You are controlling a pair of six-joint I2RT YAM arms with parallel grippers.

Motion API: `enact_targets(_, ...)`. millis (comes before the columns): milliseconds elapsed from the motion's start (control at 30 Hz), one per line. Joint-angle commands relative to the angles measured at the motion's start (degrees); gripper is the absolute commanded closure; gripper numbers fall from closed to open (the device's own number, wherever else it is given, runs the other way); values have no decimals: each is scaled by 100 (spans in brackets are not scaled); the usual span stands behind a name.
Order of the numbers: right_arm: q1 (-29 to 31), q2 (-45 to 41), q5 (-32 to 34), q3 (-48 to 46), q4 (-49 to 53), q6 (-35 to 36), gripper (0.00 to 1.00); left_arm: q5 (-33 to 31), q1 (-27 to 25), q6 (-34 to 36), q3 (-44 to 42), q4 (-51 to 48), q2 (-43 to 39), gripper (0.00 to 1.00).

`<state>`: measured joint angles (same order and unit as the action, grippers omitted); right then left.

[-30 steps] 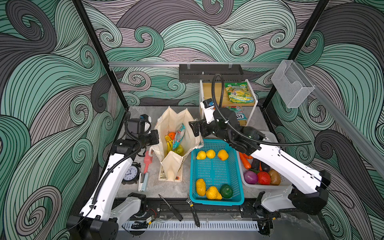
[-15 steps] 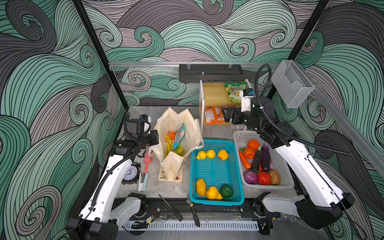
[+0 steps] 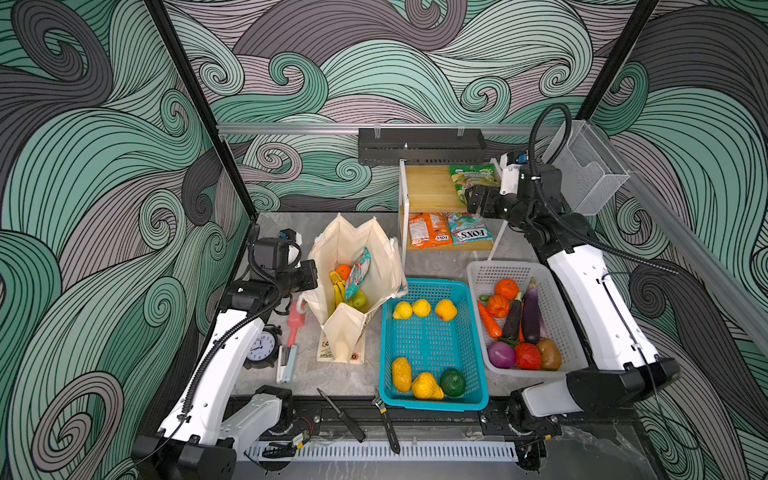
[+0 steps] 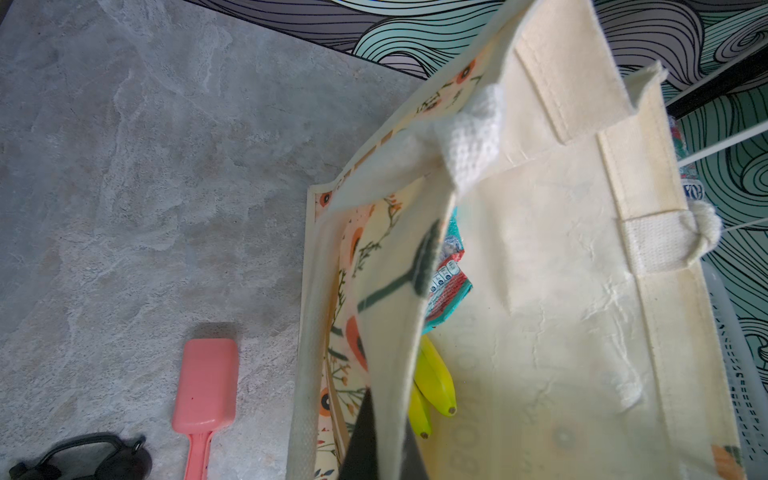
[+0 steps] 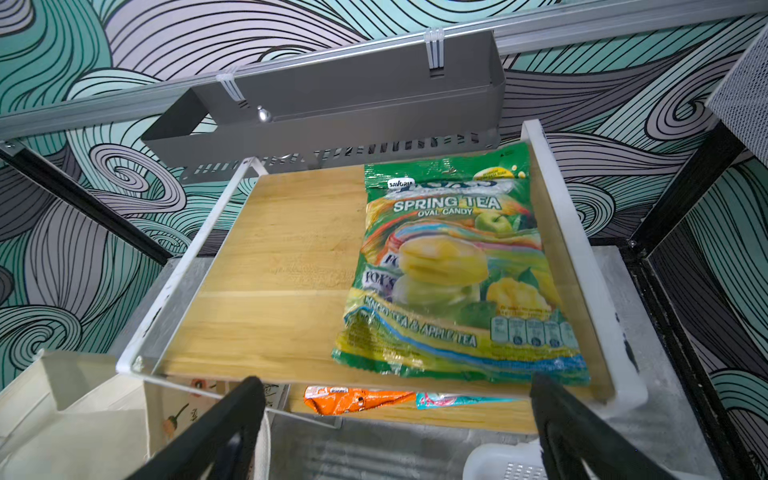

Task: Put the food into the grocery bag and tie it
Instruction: 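Raise the right gripper out of the bag and move it to the shelf, then grasp the green Spring Tea candy bag on the top shelf with the right gripper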

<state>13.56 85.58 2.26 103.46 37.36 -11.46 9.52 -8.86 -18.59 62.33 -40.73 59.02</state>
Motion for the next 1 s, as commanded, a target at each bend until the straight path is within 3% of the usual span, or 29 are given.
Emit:
enact_targets(0, -225, 313, -95, 307, 20, 186, 0, 49, 28, 65, -71, -159, -36, 100)
enact_targets(533, -293, 1307, -812, 951, 342, 460, 7, 5, 99, 73, -69, -157, -2, 100)
enact_targets(800, -467, 712, -1902, 595, -107, -378, 4, 76, 134, 61, -80, -149, 15, 100)
enact_targets(967, -559, 246, -1661, 251, -241, -656, 1, 146, 133, 53, -90, -112, -83, 100)
